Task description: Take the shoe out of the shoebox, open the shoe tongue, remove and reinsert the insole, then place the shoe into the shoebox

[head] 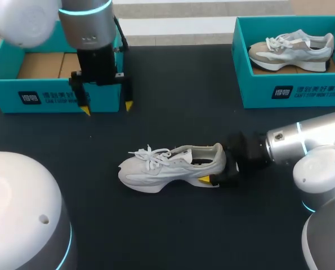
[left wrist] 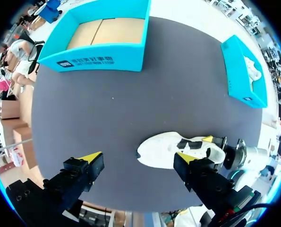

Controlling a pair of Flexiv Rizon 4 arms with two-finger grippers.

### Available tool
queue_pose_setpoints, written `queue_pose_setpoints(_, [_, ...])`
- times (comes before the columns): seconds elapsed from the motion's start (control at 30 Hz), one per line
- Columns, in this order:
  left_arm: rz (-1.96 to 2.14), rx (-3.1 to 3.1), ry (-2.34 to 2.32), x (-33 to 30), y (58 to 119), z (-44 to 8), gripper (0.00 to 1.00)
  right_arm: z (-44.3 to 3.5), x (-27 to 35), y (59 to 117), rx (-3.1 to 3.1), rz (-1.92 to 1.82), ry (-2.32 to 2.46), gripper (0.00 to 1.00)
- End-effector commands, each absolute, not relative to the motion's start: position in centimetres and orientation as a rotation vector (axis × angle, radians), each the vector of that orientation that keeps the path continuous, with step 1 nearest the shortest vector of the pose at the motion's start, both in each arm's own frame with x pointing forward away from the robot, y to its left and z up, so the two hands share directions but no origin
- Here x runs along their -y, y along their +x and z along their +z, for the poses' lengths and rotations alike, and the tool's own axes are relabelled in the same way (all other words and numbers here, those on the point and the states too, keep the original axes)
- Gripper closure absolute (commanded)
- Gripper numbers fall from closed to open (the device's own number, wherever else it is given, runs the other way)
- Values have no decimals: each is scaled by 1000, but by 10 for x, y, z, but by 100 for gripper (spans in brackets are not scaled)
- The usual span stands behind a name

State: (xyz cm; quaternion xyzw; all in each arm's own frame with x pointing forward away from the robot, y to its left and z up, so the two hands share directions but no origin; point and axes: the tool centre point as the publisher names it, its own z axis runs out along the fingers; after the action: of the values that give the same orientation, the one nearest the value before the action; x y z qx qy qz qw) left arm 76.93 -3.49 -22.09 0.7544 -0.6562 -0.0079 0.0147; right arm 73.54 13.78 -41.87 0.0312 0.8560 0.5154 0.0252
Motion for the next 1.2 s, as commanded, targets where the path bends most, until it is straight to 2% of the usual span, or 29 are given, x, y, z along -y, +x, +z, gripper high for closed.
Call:
queue_pose_setpoints(0.03, [48,2069,2382,32,763,-220,0,-424,-140,736,-2647,1589,100,100])
queue_pose_setpoints(0.33, [48,2069,2382,32,763,-220,0,-424,-140,736,-2647,1589,100,100])
queue_pose_setpoints(0.63, [-122,2197,2263,95,704,-248,0,-424,-140,736,-2647,1589,100,100])
queue_pose_setpoints(0.97, [-141,2232,2146,153,689,-272,0,-424,-140,736,-2647,1589,100,100])
queue_pose_setpoints(1.2, [-128,2208,2188,164,688,-275,0,-424,-140,736,-2647,1589,100,100])
